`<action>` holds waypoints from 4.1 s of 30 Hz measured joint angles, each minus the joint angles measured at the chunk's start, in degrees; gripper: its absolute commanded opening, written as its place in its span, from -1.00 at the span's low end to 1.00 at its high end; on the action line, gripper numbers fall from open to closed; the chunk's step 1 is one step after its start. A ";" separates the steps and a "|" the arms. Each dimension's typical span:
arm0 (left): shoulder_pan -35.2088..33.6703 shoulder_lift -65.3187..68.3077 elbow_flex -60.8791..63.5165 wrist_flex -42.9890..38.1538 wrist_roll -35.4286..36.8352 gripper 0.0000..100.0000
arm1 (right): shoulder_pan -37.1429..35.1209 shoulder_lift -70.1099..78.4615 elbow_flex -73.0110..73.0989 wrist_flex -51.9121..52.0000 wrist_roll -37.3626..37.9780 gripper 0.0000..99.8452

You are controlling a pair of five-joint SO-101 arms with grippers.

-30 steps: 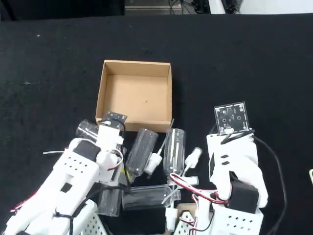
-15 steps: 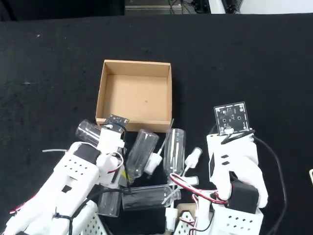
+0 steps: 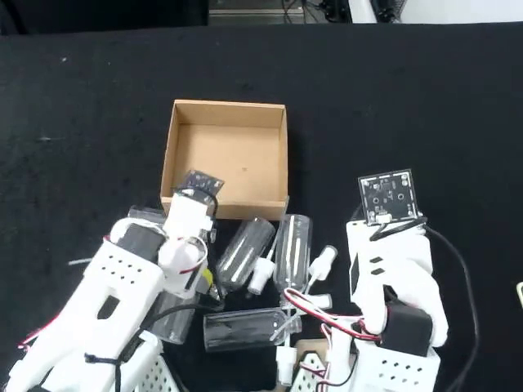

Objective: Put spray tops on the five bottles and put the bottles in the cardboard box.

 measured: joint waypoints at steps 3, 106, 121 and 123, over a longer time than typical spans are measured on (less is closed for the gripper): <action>0.09 0.00 -6.07 7.30 -3.78 -0.91 | 0.00 0.00 0.00 0.00 0.00 -0.76; -58.99 -0.09 -9.14 -10.11 -11.96 -0.90 | -13.80 76.48 -26.81 11.16 -14.15 -0.98; -43.96 -0.09 -19.69 -10.11 -8.53 -0.91 | -12.57 61.45 -82.37 31.12 -16.26 -0.98; -40.53 -0.09 -21.63 -10.11 -6.07 -0.91 | -13.89 61.19 -86.77 27.96 -20.48 -0.98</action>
